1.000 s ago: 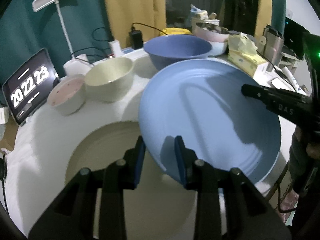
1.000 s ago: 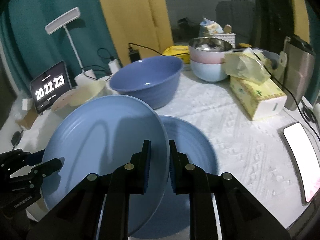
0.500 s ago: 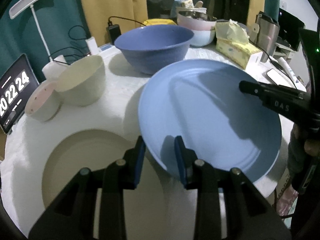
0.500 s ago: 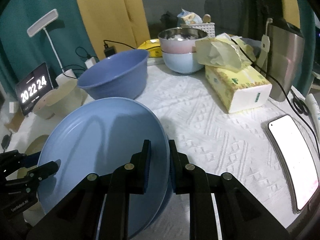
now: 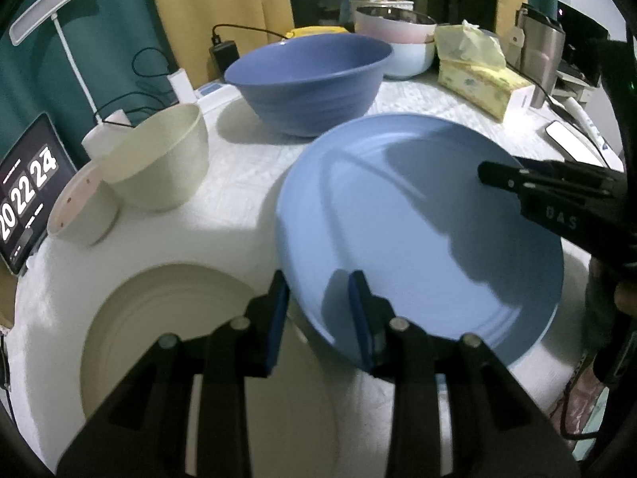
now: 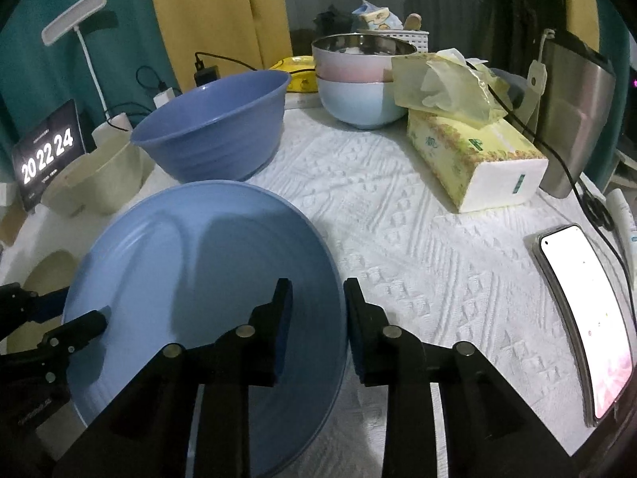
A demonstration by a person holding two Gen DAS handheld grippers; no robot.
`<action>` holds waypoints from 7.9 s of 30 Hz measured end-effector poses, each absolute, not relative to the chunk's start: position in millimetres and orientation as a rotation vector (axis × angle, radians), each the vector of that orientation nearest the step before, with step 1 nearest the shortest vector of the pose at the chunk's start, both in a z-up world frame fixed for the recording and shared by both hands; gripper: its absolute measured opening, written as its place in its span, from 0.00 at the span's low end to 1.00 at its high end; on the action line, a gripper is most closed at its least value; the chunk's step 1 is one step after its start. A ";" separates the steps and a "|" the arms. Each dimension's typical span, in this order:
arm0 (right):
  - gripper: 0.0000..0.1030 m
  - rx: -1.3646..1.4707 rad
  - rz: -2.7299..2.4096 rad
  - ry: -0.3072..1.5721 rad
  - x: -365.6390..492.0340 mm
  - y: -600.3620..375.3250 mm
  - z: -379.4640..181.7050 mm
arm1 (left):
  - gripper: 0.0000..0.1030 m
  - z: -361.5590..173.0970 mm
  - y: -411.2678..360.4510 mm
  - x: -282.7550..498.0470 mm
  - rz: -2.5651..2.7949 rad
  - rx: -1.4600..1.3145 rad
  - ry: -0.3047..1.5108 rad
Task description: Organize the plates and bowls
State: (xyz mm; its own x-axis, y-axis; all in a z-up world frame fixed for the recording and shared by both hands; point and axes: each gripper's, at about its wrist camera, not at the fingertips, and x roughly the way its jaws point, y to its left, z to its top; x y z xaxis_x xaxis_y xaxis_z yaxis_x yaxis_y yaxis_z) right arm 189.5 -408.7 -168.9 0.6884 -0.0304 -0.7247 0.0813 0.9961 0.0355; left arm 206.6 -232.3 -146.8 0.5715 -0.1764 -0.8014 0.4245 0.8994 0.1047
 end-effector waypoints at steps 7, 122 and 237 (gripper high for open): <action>0.29 0.043 -0.031 0.829 192.9 -386.4 -170.5 | 0.32 -146.2 -208.5 211.8 -0.307 0.277 0.903; 0.24 -0.143 0.299 0.896 135.4 -152.3 -184.4 | 0.41 -162.5 24.6 123.0 -0.057 0.001 0.826; 0.29 0.067 0.059 0.884 184.7 -341.0 -175.3 | 0.37 -151.7 -147.2 213.4 -0.293 0.088 0.884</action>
